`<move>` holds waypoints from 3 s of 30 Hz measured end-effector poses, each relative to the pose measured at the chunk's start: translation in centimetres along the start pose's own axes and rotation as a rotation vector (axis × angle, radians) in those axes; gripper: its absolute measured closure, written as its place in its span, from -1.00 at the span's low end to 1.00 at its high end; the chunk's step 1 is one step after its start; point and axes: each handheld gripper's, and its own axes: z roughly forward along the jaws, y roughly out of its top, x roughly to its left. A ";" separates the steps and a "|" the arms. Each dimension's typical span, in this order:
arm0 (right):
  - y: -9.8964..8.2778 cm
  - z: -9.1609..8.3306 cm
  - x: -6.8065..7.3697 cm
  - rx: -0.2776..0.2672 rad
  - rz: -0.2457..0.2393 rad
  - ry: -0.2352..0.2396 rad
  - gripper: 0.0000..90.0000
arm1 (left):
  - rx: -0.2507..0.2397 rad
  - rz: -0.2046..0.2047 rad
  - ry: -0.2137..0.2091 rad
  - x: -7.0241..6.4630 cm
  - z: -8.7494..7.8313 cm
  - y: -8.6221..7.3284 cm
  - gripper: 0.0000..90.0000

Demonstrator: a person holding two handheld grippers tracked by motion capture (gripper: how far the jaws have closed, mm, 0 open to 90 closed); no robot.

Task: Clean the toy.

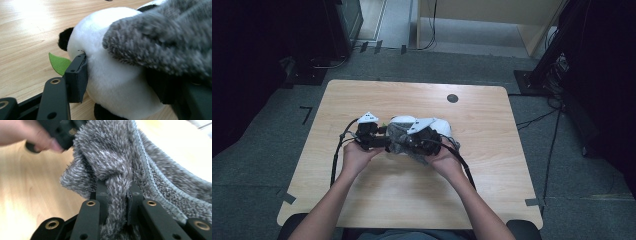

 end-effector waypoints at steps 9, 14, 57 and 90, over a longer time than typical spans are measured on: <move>-1.8 0.7 0.5 0.036 -0.024 0.055 0.74 | 0.007 0.013 0.014 -0.1 0.1 0.0 -0.17; -2.7 0.7 0.8 0.076 -0.060 0.059 0.74 | 0.003 0.014 0.013 -0.1 0.1 0.0 -0.17; -9.1 -4.5 -1.8 0.103 0.026 0.156 0.74 | 0.014 0.019 0.000 0.0 0.3 0.3 -0.17; -0.8 0.6 -0.6 -0.042 0.060 0.069 0.75 | 0.021 0.024 0.018 -0.1 0.6 0.3 -0.14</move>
